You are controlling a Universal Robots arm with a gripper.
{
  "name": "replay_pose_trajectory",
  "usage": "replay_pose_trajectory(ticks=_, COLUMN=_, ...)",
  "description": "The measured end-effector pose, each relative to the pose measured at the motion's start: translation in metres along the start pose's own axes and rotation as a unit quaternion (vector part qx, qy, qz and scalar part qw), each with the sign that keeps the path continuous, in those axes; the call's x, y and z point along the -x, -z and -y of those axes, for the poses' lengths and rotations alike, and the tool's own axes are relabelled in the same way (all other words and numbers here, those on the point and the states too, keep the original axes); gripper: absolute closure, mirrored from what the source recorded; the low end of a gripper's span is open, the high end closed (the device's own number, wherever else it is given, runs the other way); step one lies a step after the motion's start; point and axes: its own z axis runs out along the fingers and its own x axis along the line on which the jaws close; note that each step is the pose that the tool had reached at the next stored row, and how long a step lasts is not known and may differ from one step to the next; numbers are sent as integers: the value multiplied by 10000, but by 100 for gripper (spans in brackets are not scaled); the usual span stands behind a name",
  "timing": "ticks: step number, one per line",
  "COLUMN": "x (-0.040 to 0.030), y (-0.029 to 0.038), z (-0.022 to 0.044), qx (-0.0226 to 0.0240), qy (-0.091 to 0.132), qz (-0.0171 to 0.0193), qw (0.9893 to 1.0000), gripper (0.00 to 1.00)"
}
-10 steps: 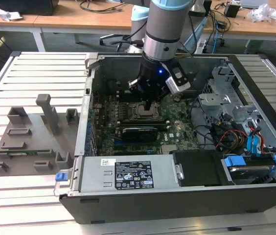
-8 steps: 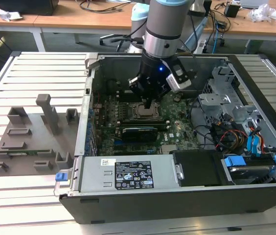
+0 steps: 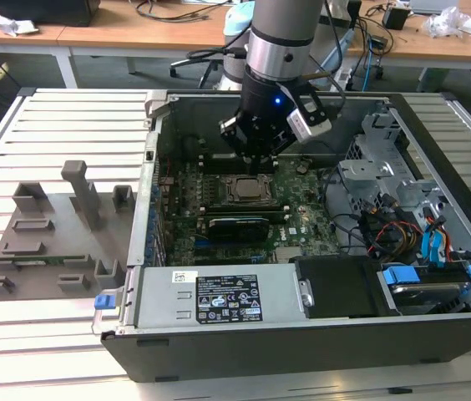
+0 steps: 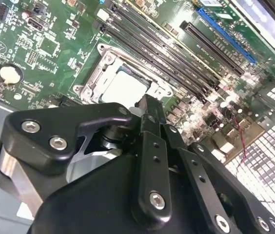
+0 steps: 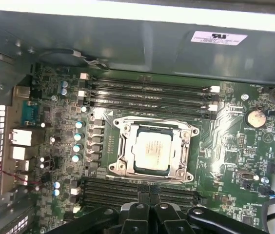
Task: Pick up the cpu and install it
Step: 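Install the second cpu locking lever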
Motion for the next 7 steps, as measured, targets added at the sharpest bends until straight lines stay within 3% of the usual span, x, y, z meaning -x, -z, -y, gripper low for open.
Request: replay_pose_trajectory(ticks=7, x=-1, y=14, z=0, qx=0, qy=0, qz=0, qw=10000, gripper=89)
